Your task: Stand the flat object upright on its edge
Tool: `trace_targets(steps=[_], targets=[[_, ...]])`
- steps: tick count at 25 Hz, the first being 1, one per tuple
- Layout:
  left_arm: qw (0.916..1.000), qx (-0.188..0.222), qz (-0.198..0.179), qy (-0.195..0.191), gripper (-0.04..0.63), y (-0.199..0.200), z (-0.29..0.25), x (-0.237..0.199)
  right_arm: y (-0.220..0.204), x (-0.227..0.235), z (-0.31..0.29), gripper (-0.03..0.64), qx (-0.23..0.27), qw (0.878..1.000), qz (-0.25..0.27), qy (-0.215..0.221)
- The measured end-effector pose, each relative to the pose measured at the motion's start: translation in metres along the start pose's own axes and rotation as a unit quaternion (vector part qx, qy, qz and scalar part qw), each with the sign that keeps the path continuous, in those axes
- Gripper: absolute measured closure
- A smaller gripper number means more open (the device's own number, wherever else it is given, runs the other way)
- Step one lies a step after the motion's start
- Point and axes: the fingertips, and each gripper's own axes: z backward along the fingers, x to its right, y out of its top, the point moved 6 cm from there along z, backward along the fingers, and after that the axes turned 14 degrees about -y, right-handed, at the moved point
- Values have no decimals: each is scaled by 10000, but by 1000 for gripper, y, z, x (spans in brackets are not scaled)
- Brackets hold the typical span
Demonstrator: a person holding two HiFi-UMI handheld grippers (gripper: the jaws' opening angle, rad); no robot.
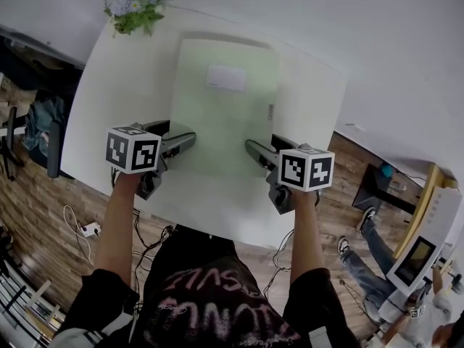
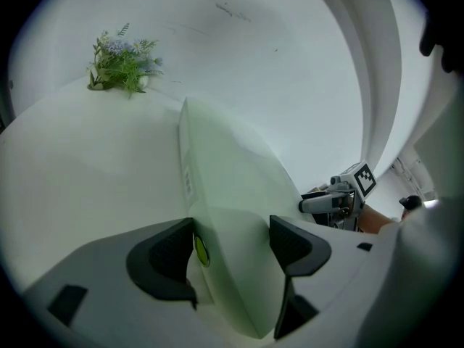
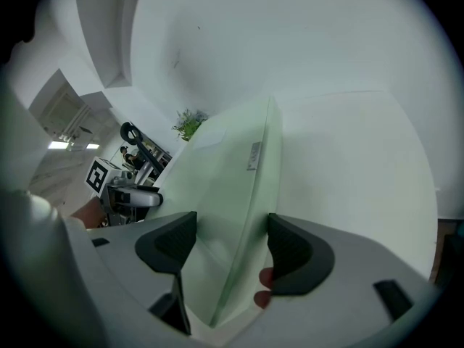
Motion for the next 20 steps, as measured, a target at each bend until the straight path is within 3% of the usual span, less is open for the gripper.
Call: trace_targets(steps=[8,20], targets=[[9999,73,-127,66,264,-2,2,5,-3,-2,4,328,9,9999,97,-117],[9964,247,-805,58,264,6,7,12,0,-13,15,328,470,9980,328,-269]])
